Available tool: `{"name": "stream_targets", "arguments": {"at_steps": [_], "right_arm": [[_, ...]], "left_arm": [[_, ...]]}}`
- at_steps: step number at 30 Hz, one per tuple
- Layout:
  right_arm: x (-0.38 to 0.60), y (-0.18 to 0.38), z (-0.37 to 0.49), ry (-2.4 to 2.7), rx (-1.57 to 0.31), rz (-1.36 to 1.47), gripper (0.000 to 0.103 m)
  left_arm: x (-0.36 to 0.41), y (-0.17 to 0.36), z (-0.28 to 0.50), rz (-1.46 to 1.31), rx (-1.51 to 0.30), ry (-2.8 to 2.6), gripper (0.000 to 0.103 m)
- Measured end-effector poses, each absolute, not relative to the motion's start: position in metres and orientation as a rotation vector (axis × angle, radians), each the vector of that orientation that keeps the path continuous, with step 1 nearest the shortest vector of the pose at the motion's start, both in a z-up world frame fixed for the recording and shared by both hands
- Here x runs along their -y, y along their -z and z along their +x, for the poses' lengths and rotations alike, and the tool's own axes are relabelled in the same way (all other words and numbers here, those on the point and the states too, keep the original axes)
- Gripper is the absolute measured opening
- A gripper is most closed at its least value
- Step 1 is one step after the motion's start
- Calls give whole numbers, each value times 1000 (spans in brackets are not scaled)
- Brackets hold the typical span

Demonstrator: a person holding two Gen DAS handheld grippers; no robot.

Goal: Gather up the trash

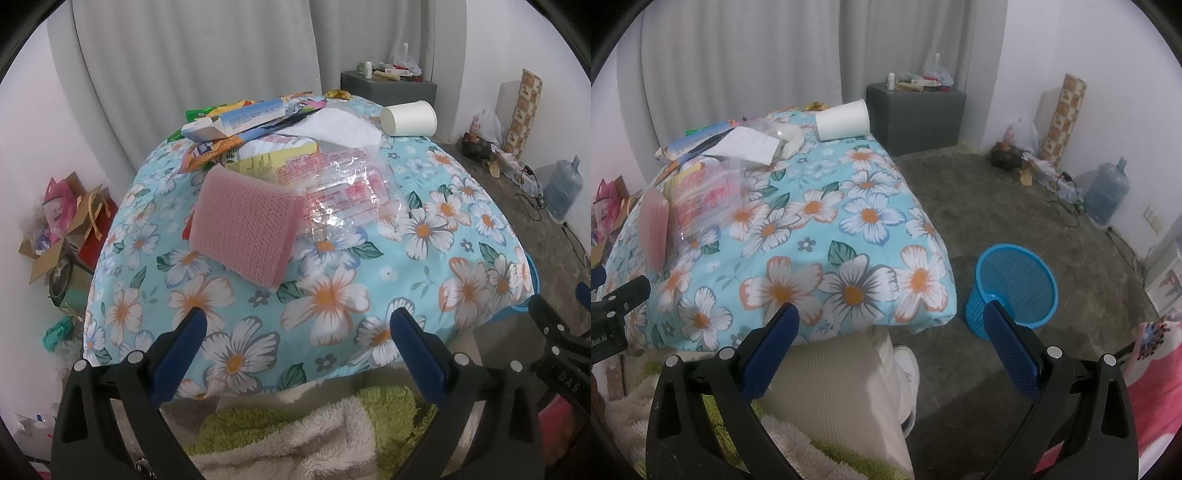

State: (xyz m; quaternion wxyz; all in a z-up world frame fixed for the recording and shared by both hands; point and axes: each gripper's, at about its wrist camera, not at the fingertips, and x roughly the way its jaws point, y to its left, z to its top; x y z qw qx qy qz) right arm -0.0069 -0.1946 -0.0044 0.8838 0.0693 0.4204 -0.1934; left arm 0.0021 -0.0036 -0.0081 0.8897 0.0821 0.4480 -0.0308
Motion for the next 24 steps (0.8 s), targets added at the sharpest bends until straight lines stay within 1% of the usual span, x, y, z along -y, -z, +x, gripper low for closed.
{"name": "stream_targets", "arguments": {"at_steps": [14, 24], "right_arm": [[195, 3, -6, 400, -867, 155, 95], [191, -6, 11, 294, -789, 216, 95]], "left_arm": [[1, 5, 4, 167, -910, 71, 97], [-49, 3, 25, 54, -837, 108, 97]]}}
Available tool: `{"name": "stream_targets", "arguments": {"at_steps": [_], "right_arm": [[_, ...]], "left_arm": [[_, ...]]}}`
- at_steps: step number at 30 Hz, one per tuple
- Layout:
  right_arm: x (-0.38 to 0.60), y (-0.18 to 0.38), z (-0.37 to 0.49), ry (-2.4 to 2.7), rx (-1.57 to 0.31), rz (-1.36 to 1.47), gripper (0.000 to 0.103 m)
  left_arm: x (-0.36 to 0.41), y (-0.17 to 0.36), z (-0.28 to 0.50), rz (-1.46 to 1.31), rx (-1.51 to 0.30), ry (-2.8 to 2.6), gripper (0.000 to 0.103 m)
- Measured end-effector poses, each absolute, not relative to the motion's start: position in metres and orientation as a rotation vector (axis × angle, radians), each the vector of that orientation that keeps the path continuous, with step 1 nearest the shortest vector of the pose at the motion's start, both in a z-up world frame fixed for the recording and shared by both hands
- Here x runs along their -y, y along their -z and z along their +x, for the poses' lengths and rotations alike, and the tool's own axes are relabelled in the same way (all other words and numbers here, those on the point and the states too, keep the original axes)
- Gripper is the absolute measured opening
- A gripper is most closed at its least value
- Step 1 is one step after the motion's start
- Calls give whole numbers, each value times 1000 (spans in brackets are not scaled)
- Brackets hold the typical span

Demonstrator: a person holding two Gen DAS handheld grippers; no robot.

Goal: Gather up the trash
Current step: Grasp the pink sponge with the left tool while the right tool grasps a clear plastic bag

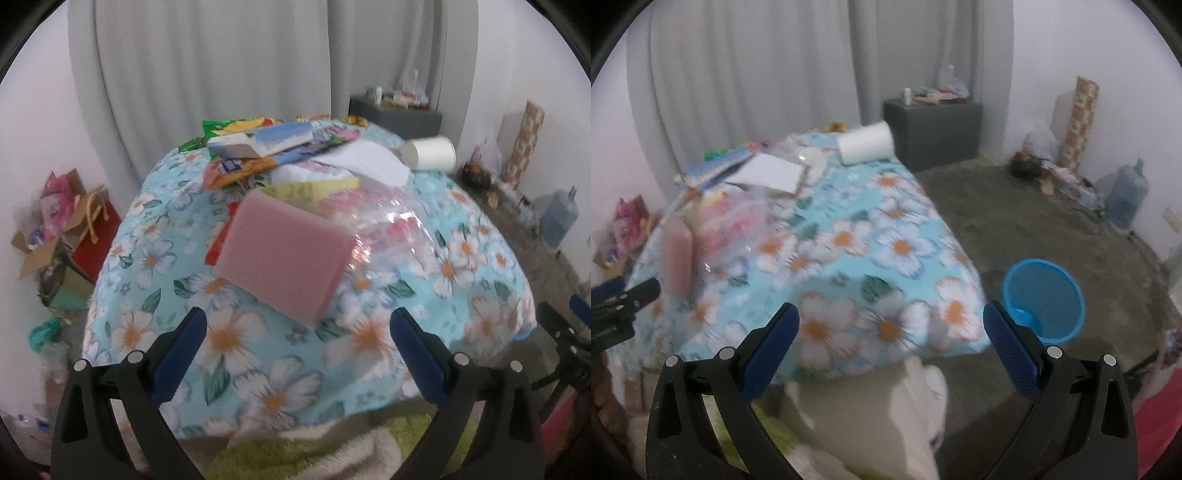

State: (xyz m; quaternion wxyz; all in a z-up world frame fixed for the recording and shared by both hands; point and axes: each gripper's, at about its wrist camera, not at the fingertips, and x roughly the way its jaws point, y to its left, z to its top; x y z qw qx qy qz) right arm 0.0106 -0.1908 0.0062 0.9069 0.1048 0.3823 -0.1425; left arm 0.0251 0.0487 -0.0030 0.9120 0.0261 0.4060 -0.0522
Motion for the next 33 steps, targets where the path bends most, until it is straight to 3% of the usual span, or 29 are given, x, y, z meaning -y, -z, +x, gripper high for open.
{"name": "stream_targets", "arguments": {"at_steps": [7, 12, 20, 23, 26, 28, 33], "right_arm": [[186, -2, 46, 171, -801, 273, 95], [196, 5, 81, 29, -811, 426, 95], [207, 32, 143, -276, -862, 721, 85], [204, 44, 164, -383, -889, 795, 79], [198, 51, 176, -429, -913, 806, 66], [193, 52, 182, -446, -928, 802, 50], [186, 50, 179, -472, -933, 803, 25]], "left_arm": [[-94, 6, 38, -151, -773, 216, 97], [-79, 7, 43, 1, -708, 275, 97], [-29, 26, 41, 371, -594, 312, 97], [-13, 45, 45, 513, -603, 261, 85], [-4, 59, 52, 618, -609, 211, 74], [-2, 63, 52, 650, -607, 194, 67], [-1, 70, 49, 693, -596, 175, 49]]}}
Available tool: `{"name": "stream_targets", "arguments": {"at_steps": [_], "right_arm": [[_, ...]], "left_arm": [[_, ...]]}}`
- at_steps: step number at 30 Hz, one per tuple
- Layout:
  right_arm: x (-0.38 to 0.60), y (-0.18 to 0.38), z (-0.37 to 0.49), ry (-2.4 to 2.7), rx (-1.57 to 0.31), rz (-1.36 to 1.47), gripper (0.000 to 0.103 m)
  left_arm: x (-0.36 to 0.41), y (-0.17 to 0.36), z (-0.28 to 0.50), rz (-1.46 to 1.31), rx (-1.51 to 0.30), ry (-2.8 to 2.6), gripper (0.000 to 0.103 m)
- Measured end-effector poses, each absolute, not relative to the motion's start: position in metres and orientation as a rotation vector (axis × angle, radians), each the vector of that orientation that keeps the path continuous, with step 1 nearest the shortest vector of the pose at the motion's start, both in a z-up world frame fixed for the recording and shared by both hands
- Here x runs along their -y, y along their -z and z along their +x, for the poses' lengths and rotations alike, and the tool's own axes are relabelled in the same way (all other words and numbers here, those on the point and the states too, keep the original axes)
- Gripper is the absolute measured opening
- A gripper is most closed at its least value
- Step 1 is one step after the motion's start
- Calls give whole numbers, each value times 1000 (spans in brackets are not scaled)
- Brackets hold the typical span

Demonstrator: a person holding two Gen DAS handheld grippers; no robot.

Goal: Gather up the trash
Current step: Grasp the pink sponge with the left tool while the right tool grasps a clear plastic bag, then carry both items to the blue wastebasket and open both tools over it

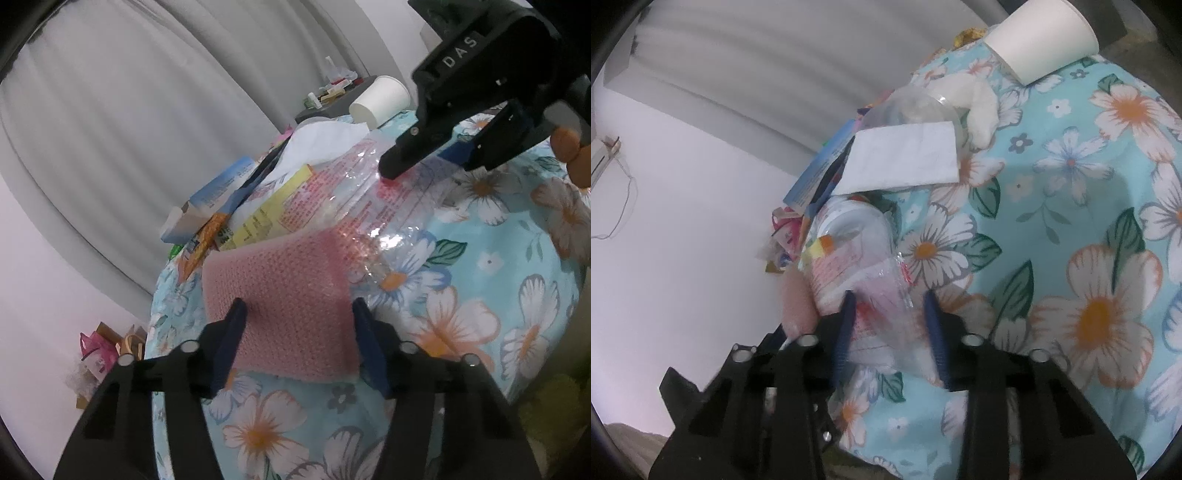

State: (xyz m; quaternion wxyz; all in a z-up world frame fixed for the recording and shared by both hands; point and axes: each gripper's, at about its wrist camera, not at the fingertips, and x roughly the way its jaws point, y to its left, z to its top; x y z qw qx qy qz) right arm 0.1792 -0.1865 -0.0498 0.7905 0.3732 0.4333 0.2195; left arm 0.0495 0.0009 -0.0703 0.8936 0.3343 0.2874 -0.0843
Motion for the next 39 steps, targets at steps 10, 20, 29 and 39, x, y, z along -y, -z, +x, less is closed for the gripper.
{"name": "stream_targets", "arguments": {"at_steps": [10, 20, 29, 39], "right_arm": [[199, 28, 136, -533, -865, 822, 7], [244, -9, 68, -558, -708, 896, 6], [375, -49, -34, -41, -462, 875, 6], [516, 25, -81, 605, -589, 995, 7]], "left_arm": [[-12, 45, 28, 708, -507, 133, 20], [-31, -33, 4, 517, -421, 217, 18], [54, -89, 78, 133, -626, 796, 18], [350, -1, 171, 229, -1050, 1138, 18]]}}
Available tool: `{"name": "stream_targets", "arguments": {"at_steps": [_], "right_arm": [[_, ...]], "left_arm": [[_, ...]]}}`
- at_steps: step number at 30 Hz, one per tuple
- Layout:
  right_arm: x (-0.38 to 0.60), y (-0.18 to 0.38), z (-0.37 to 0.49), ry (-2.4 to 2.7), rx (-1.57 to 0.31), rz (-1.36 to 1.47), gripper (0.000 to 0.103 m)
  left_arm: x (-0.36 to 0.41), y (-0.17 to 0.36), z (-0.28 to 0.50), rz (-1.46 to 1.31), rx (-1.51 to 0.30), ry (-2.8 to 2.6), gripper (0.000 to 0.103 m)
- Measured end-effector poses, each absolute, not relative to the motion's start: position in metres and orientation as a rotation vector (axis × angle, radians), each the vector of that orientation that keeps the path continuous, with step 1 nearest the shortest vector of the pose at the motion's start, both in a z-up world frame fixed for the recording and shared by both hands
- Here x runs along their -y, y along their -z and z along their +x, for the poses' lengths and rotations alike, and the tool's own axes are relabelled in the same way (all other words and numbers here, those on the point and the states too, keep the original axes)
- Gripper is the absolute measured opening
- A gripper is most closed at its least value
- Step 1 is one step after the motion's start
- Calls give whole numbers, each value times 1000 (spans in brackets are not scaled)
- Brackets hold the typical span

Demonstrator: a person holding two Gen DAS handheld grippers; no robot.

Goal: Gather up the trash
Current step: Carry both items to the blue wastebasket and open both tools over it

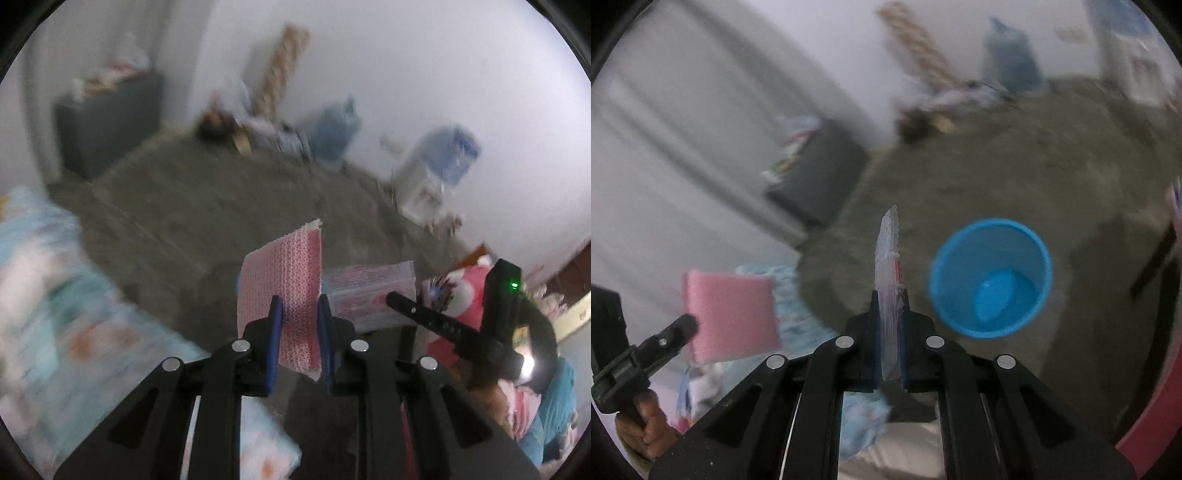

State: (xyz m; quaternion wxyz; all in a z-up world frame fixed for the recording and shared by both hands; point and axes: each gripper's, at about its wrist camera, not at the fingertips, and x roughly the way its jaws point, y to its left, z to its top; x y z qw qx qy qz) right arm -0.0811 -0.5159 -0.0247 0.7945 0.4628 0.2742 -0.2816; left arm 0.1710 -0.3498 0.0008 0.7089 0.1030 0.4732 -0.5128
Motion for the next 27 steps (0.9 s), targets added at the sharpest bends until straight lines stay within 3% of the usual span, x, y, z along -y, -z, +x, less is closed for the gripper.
{"name": "stream_targets", "arguments": {"at_steps": [9, 11, 12, 13, 14, 20, 27], "right_arm": [[598, 149, -49, 792, -716, 1161, 13], [615, 179, -42, 795, -737, 1221, 34], [616, 189, -38, 791, -752, 1245, 61], [624, 207, -35, 797, -784, 1277, 70], [625, 217, -35, 827, -824, 1282, 70], [622, 228, -50, 881, -883, 1261, 72], [580, 147, -50, 916, -790, 1056, 83]], "left_arm": [[525, 149, 162, 439, -1243, 1145, 22], [540, 171, 161, 485, -1275, 1137, 26], [549, 183, 158, 532, -1284, 1118, 33], [553, 188, 157, 557, -1284, 1100, 38], [557, 193, 155, 574, -1278, 1078, 48], [534, 165, 153, 544, -1201, 1083, 58], [469, 67, 143, 492, -994, 1117, 62]]}}
